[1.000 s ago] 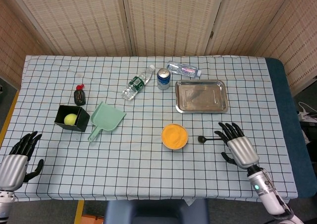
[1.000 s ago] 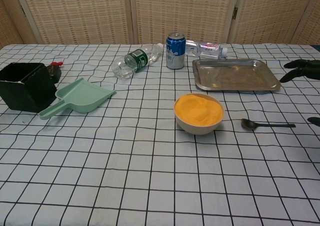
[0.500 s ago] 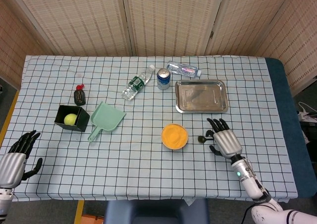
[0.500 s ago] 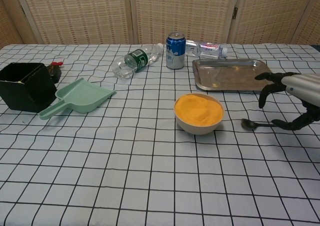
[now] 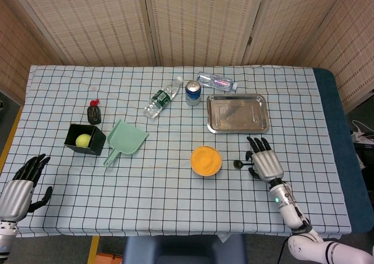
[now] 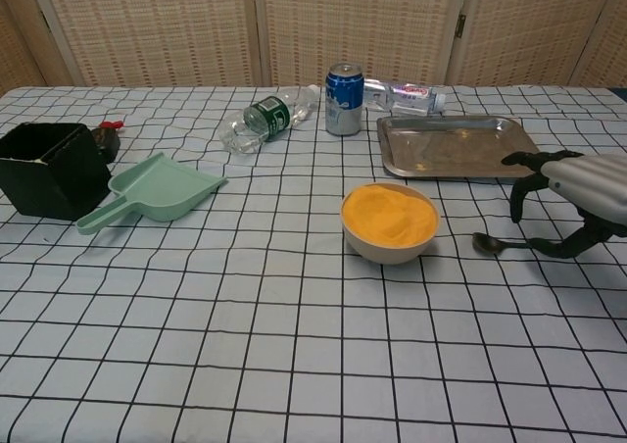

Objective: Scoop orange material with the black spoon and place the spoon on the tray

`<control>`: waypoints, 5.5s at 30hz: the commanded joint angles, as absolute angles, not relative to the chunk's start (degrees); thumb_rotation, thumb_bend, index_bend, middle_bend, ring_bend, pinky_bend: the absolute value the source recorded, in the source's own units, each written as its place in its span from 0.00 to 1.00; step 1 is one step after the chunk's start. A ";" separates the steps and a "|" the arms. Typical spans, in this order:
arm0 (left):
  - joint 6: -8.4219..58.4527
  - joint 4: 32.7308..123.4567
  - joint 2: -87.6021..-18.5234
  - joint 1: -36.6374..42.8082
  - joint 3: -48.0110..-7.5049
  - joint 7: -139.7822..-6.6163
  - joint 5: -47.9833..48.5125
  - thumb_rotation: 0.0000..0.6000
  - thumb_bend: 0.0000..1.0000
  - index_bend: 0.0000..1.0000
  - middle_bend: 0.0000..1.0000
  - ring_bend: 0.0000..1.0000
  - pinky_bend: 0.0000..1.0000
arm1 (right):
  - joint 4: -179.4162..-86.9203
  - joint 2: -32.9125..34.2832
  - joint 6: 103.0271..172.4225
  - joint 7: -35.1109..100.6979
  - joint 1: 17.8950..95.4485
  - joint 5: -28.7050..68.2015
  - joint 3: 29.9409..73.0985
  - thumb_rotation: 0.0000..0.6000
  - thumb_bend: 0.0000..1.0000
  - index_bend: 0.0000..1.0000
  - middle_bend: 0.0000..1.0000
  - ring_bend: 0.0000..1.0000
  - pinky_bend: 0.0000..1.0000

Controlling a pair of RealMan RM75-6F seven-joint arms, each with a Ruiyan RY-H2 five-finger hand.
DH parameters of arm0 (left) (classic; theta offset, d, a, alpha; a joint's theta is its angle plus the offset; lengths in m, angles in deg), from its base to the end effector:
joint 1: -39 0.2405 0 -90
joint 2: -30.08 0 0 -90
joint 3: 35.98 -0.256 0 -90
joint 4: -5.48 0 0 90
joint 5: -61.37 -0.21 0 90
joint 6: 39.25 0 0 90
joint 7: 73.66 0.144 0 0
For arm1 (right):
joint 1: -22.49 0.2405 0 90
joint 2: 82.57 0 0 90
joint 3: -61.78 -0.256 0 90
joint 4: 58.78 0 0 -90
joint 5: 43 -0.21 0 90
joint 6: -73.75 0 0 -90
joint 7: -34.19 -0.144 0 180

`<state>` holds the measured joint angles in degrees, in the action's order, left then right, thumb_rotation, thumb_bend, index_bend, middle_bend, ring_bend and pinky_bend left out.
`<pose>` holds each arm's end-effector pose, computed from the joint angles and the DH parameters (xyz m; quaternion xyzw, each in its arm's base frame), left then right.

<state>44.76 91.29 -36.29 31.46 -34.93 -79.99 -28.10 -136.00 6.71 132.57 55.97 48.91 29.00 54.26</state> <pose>-0.3174 0.1906 0.1472 -0.6215 -0.3865 -0.4060 0.5473 -0.2543 -0.2954 -0.0064 0.7259 -0.3726 0.2897 0.5004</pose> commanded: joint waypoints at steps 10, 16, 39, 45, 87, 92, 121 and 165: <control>44.47 91.03 -36.15 31.23 -35.01 -80.59 -28.02 1.00 0.46 0.00 0.00 0.00 0.17 | -132.91 9.30 131.31 58.45 50.06 26.08 54.76 1.00 0.29 0.46 0.00 0.00 0.00; 43.58 90.73 -36.20 30.74 -35.04 -80.76 -27.88 1.00 0.46 0.00 0.00 0.00 0.17 | -131.91 10.33 131.05 58.66 50.61 25.51 54.82 1.00 0.32 0.47 0.00 0.00 0.00; 42.95 90.62 -35.79 30.43 -35.24 -81.41 -27.53 1.00 0.46 0.00 0.00 0.00 0.17 | -130.49 12.15 130.75 60.05 51.81 23.68 54.99 1.00 0.37 0.47 0.00 0.00 0.00; 42.48 90.71 -35.65 30.31 -35.37 -81.27 -27.34 1.00 0.46 0.00 0.00 0.00 0.17 | -129.88 12.73 130.84 60.25 51.83 23.37 55.25 1.00 0.37 0.49 0.00 0.00 0.00; 43.07 91.48 -34.56 30.34 -35.92 -82.84 -28.35 1.00 0.46 0.00 0.00 0.00 0.17 | -145.47 9.26 134.62 68.14 58.84 21.47 47.69 1.00 0.38 0.60 0.00 0.00 0.00; 43.18 91.34 -34.34 30.40 -35.84 -83.58 -28.19 1.00 0.46 0.00 0.00 0.00 0.17 | -144.10 12.95 134.29 72.93 62.17 18.42 46.59 1.00 0.38 0.60 0.00 0.00 0.00; 43.79 90.99 -33.74 30.28 -36.15 -86.31 -29.38 1.00 0.46 0.00 0.00 0.00 0.17 | -145.20 17.08 138.51 88.89 66.09 11.20 51.58 1.00 0.38 0.45 0.00 0.00 0.00; 42.39 91.09 -34.71 29.95 -36.32 -83.09 -28.53 1.00 0.46 0.00 0.00 0.00 0.17 | -113.10 21.68 145.24 47.83 56.49 36.80 57.21 1.00 0.29 0.47 0.00 0.00 0.00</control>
<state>42.39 91.10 -34.70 29.95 -36.32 -83.09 -28.53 -113.72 21.16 145.44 48.22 56.53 36.50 57.37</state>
